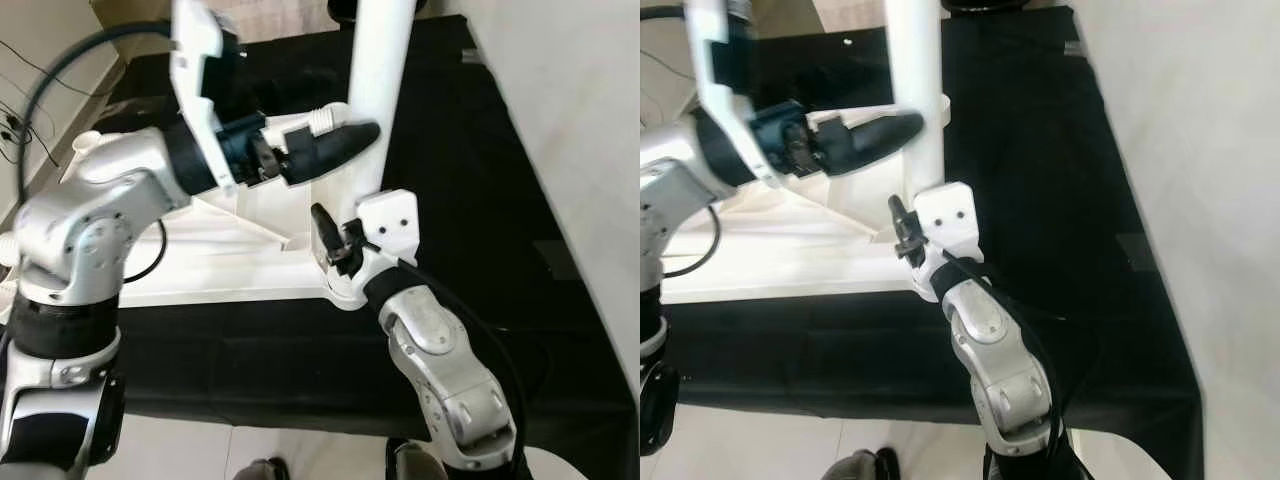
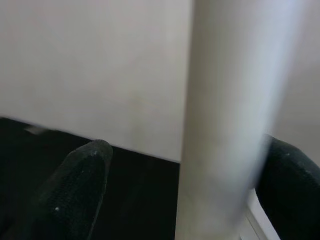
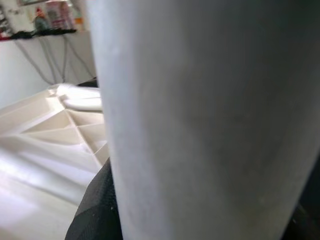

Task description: Building children table

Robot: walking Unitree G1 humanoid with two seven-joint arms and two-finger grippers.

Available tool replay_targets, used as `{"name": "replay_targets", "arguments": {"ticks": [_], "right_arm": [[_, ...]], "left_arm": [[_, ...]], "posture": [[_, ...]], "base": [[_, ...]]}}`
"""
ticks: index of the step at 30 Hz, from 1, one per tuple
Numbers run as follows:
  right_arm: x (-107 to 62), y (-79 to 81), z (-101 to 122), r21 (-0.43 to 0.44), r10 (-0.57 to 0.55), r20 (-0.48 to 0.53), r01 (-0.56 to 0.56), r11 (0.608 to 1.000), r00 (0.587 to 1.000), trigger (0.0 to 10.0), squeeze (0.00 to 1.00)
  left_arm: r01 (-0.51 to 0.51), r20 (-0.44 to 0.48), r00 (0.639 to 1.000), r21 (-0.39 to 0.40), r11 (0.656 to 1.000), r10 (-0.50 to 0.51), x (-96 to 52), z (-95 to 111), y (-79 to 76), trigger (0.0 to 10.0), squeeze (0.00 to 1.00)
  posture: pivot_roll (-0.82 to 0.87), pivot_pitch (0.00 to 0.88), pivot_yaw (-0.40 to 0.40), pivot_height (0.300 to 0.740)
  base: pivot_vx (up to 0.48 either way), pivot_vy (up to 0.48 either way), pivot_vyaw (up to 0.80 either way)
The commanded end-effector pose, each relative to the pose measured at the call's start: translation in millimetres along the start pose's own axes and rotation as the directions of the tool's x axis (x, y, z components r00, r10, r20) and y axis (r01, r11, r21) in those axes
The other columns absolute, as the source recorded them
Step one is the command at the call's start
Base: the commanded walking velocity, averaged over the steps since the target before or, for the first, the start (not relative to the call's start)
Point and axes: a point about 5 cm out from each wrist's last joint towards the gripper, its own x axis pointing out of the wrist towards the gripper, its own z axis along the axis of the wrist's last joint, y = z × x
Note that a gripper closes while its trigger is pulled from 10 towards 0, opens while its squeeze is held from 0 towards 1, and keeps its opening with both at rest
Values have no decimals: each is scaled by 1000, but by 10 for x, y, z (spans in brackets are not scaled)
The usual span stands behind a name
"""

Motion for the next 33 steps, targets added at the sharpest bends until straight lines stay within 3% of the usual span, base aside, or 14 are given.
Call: {"name": "replay_targets", "arguments": {"ticks": [1,17,18,19,20,22,27,33], "right_arm": [[11,196,-99,7,108,-41,-107,994,993,10000,0],[-20,333,-128,-128,239,-33,-241,962,970,10000,0],[-18,336,-135,-127,242,-37,-245,961,970,10000,0],[-14,337,-141,-126,243,-39,-246,961,969,10000,0],[-14,337,-141,-126,243,-39,-246,961,969,10000,0],[2,331,-161,-101,243,-56,-248,964,968,10000,0],[17,311,-178,-86,243,-69,-248,965,968,10000,0],[26,291,-189,-73,240,-77,-246,967,968,10000,0]], "left_arm": [[34,-23,999,-13,999,-35,26,-17,-9,10000,0],[85,-14,996,19,996,-84,90,79,-45,10000,0],[78,-22,997,33,996,-78,90,78,-42,8118,0],[67,-28,997,51,996,-65,87,81,-33,0,0],[67,-28,997,51,996,-65,87,81,-33,0,0],[18,-36,999,133,991,-14,72,103,-5,0,0],[-18,-34,999,194,981,25,64,127,17,0,0],[-33,-38,998,218,975,42,53,122,28,0,0]], "posture": [[42,238,130,740],[48,234,132,740],[49,233,132,740],[49,233,131,740],[49,233,131,740],[47,234,129,740],[44,235,125,740],[42,238,119,740]], "base": [[0,0,0],[0,0,0],[0,0,0],[0,0,0],[0,0,0],[0,0,0],[0,0,0],[0,0,0]]}}
